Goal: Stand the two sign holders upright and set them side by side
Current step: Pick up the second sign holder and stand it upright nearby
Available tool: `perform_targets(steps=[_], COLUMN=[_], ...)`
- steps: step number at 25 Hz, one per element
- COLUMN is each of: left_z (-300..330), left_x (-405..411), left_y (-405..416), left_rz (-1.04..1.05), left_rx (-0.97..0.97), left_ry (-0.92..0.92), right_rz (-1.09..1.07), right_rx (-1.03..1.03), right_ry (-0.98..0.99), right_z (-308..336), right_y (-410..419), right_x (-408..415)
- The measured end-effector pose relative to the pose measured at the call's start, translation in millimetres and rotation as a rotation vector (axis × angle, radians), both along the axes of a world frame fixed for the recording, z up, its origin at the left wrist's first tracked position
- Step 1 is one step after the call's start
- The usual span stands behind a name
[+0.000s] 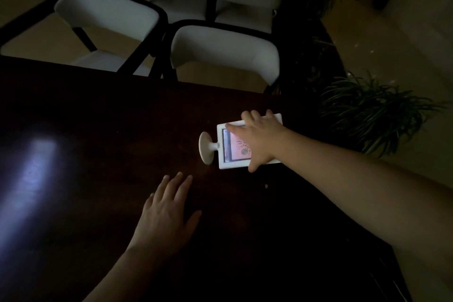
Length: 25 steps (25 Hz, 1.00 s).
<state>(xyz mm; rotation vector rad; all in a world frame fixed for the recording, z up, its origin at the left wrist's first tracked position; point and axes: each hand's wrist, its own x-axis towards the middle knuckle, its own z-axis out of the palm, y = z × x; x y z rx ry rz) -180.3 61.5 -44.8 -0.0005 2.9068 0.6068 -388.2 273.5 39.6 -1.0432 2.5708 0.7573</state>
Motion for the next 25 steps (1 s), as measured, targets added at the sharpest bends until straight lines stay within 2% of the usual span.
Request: perform_targets(steps=[5, 11, 18, 22, 25], left_z=[-2.0, -28.7, -43.4, -45.0, -46.0], left_x=[-10.9, 7.8, 19.6, 20.6, 21.8], left_y=[5.3, -2.1, -7.2, -6.0, -4.9], left_rz=[-0.016, -0.058, -0.103, -0.110, -0.098], left_rx=[-0.053, -0.119, -0.150, -0.148, -0.137], left_ry=[0.058, -0.005, -0.065, -0.095, -0.094], right_rz=[0.238, 0.539, 0.726, 0.711, 0.663], right_rx=[0.188, 0.288, 0.625, 0.541, 0.252], right_ry=[0.099, 0.276, 0.377, 0.348, 0.233], right_z=[29.4, 37.3, 21.1, -1.6, -18.9], right_y=[-46.4, -88.8, -123.4, -117.4, -104.0], right_x=[35.5, 76.5, 115.3, 138.7, 151.6])
